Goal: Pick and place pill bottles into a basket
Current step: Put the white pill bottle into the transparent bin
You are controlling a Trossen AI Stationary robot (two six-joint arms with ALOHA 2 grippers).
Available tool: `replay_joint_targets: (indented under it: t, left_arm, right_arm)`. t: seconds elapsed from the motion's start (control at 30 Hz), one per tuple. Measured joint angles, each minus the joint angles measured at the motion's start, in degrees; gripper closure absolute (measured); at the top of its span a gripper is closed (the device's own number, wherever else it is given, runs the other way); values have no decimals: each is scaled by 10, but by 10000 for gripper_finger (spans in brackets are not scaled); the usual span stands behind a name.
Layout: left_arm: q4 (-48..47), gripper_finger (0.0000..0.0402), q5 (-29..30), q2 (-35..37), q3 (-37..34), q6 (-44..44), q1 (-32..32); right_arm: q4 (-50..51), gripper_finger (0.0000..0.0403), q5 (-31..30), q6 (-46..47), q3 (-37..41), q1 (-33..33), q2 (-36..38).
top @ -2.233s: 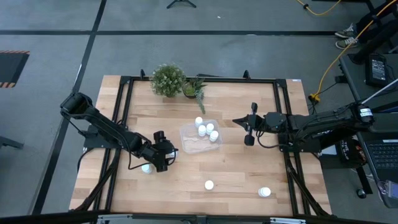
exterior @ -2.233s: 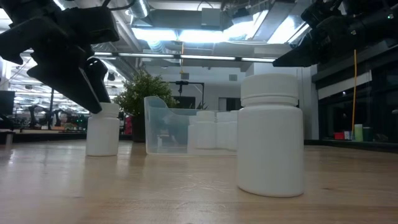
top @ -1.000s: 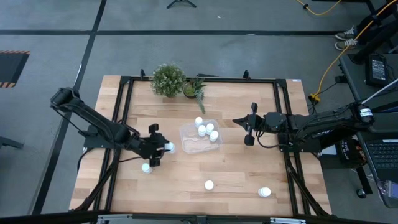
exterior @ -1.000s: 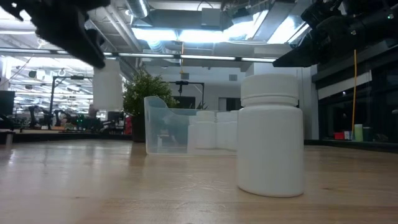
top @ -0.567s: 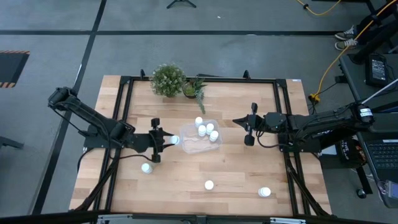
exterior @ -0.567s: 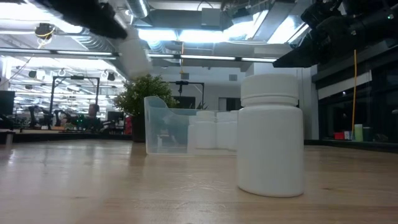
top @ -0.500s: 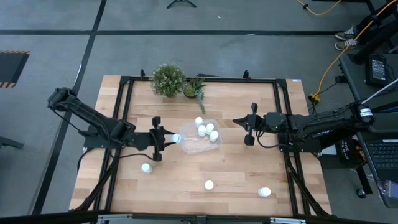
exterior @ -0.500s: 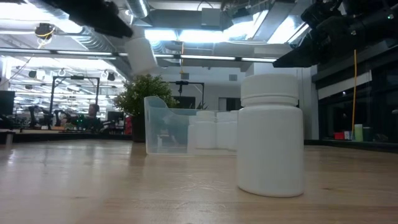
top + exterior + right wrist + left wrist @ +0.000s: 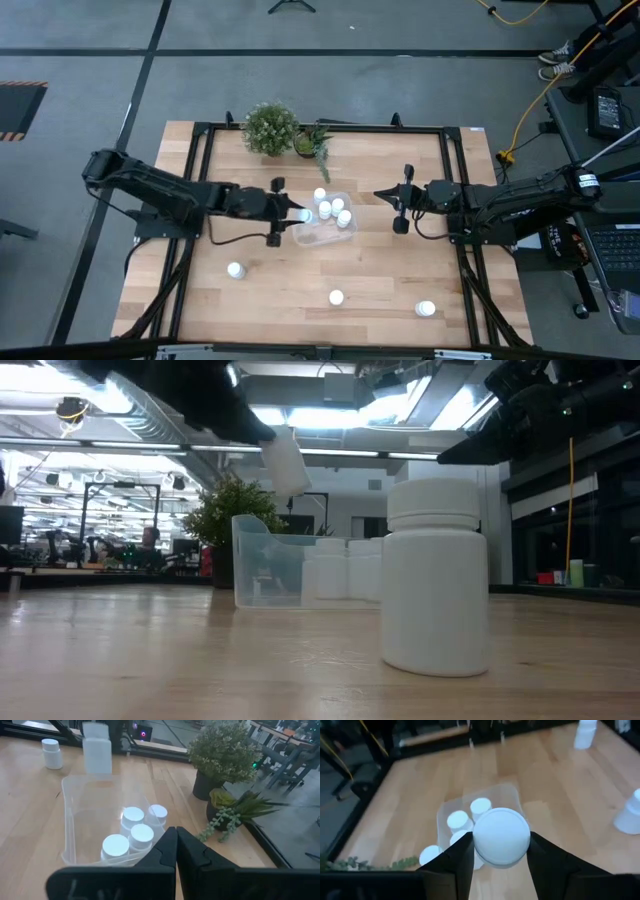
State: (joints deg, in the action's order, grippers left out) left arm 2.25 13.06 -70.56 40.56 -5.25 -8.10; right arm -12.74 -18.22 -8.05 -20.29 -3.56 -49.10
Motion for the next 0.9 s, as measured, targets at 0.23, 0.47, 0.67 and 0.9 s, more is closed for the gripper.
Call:
replay_joint_targets:
  t: [0.23,0.47,0.67,0.9]
  left_arm:
    - [-85,252,-51,-86,99,-33,30]
    - [-163,252,-91,-139,180,-40,49]
    - [-139,252,-116,-172,193,-44,70]
    - [-97,252,-108,-228,194,-19,71]
  right_arm:
    - [7,398,0,-7,0,0,0]
    - [21,398,0,-16,0,0,0]
    - [25,398,0,-30,0,0,0]
    - [36,398,-1,-30,0,0,-2]
